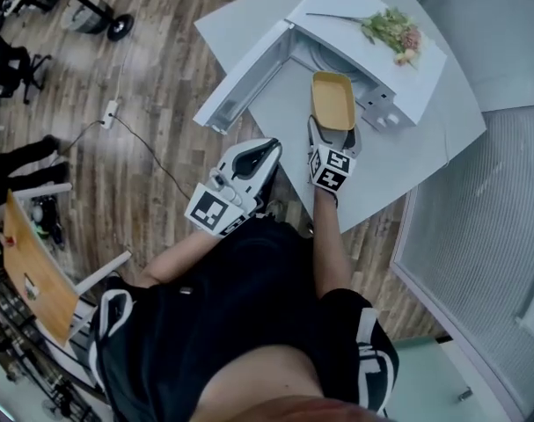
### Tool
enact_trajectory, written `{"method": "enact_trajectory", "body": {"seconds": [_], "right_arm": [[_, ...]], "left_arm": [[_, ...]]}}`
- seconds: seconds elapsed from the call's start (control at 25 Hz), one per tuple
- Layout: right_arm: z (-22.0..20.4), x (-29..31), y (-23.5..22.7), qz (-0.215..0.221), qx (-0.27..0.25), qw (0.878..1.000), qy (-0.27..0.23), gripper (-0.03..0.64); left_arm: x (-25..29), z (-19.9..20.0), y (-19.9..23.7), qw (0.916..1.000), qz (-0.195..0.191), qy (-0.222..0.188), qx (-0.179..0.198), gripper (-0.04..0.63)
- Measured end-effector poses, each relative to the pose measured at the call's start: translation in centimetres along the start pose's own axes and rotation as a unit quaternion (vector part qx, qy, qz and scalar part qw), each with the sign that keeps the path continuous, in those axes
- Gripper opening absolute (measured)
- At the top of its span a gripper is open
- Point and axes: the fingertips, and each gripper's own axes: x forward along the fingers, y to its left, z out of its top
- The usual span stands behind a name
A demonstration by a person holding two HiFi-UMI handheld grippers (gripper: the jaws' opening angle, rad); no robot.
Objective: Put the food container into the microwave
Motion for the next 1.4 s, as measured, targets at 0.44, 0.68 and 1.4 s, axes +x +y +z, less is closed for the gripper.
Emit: {"method": "enact_trajectory", "body": {"seconds": [0.44,0.68,1.4], "right_arm": [[0.8,17.5,-4.9,-0.051,0.013,0.998,0.041,0.488],[0.5,23.0,-6.9,-0.069,0.01,0.996,0.059,0.488],[-1.9,26.5,-8.7,-0.07,0.011,0.989,0.13,0.494]], "left_arm": [[9.4,-1.8,8.2,0.9992,-0.014,0.016,-0.034,0.035],[12.1,-3.2,11.4,0.9985,-0.01,0.029,-0.046,0.035],[13.6,-3.6,12.3,0.9979,-0.02,0.036,-0.05,0.035]]}}
